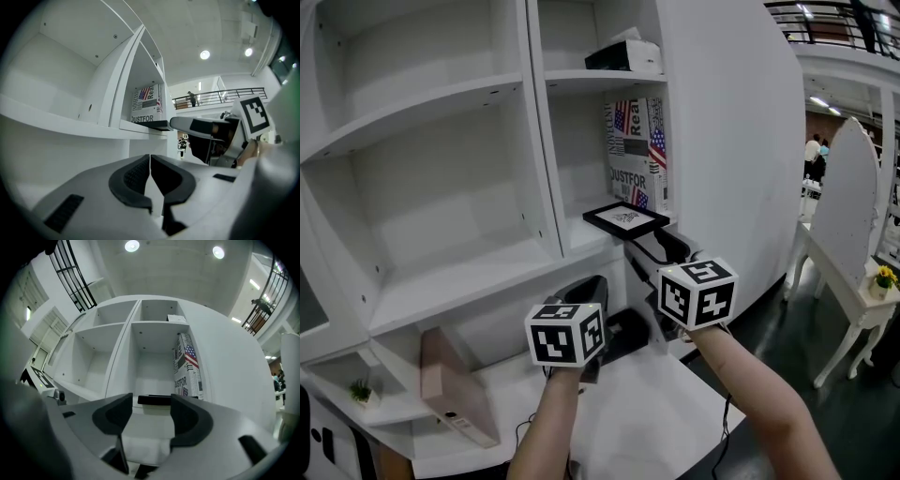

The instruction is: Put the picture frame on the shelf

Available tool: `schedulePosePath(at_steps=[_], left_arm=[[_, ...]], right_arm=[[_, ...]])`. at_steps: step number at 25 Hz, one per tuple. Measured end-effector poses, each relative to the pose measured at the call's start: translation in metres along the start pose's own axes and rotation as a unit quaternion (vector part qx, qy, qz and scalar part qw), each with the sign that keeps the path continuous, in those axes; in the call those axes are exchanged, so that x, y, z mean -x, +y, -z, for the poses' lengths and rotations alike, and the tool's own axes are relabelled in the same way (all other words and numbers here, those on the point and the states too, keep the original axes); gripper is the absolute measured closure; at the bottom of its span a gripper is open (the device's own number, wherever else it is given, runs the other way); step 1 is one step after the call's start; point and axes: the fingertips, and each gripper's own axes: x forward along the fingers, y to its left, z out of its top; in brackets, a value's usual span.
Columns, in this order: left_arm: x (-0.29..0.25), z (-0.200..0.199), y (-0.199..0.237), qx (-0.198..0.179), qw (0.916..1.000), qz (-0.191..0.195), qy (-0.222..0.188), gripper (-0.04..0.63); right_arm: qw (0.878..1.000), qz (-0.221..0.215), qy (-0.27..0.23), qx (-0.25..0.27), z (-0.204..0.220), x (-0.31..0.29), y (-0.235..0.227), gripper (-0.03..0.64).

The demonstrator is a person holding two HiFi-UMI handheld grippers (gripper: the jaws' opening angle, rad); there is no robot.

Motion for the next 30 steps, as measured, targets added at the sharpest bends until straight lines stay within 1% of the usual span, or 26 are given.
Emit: schedulePosePath(at_steps=[10, 17, 25, 30], left_arm=[[-0.004, -0.008, 0.007, -0.001, 1.0, 0.0, -0.008, 0.577], [-0.006, -0.004, 0.016, 0.003, 1.0, -0.004, -0.006, 0.577], [-0.009, -0.001, 0.022, 0.007, 0.9999, -0.006, -0.003, 0.577], [-0.008, -0.002, 0.028, 0.008, 0.9999, -0.011, -0.003, 0.577]], right_arm=[[1.0, -0.01, 0.01, -0.003, 0.004, -0.018, 0.007, 0.38], [1.0, -0.01, 0.009, -0.001, 0.002, -0.031, 0.008, 0.385], [1.0, -0.014, 0.016, -0.008, 0.008, -0.044, 0.005, 0.388], [1.0, -0.016, 0.009, -0.021, 0.008, -0.051, 0.004, 0.39]])
